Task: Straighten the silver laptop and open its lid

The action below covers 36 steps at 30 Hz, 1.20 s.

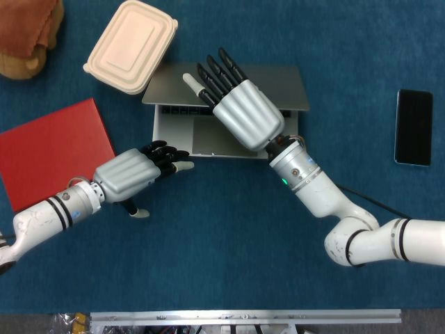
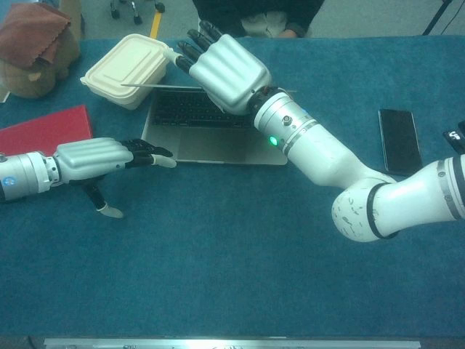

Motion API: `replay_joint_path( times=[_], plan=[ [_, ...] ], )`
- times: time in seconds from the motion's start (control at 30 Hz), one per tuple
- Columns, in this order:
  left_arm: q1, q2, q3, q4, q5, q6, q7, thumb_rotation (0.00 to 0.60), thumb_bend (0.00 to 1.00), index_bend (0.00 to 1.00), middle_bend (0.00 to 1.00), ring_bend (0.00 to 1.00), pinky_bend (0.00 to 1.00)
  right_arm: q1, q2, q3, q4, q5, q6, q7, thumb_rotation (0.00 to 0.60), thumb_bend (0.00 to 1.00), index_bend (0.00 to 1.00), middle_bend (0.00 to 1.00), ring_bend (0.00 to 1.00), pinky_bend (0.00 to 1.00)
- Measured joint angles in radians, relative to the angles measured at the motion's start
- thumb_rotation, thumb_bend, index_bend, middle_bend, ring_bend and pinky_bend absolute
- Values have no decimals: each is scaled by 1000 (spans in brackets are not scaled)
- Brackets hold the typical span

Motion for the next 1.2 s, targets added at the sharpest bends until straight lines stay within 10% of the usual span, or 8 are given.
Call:
replay_joint_path(
  times=[1.2],
  plan=[
    [-25, -20, 11, -42, -108, -82, 113, 600, 138, 35, 0, 0, 2, 35, 83, 99, 65, 85, 42, 30, 600, 466, 0, 100, 0, 40]
  ],
)
